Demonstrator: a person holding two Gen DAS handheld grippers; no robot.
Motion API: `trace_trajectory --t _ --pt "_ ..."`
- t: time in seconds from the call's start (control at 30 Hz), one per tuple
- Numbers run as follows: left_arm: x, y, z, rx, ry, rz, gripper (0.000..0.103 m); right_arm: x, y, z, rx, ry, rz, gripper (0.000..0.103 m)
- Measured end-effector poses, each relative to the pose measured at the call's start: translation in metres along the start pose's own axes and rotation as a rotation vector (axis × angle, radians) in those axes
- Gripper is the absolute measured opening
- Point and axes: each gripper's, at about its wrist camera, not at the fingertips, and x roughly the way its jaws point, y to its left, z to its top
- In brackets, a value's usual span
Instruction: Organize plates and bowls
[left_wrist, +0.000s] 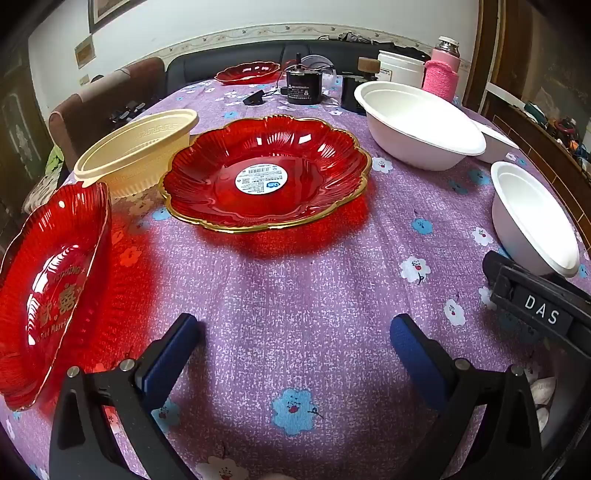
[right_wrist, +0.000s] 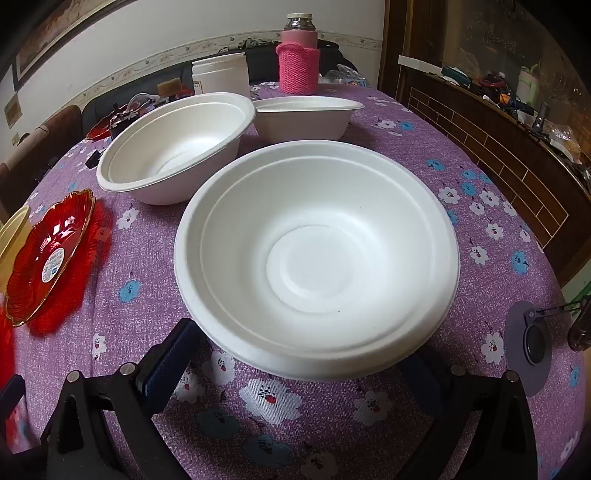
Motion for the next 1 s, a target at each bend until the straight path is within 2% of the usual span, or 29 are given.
trace_trajectory --t 1.0 --pt "-0.0021 0.0065 -0.0031 -0.004 0.005 -0.001 0.103 -0.0003 -0.0001 -0.0001 0.000 0.000 0.000 0.102"
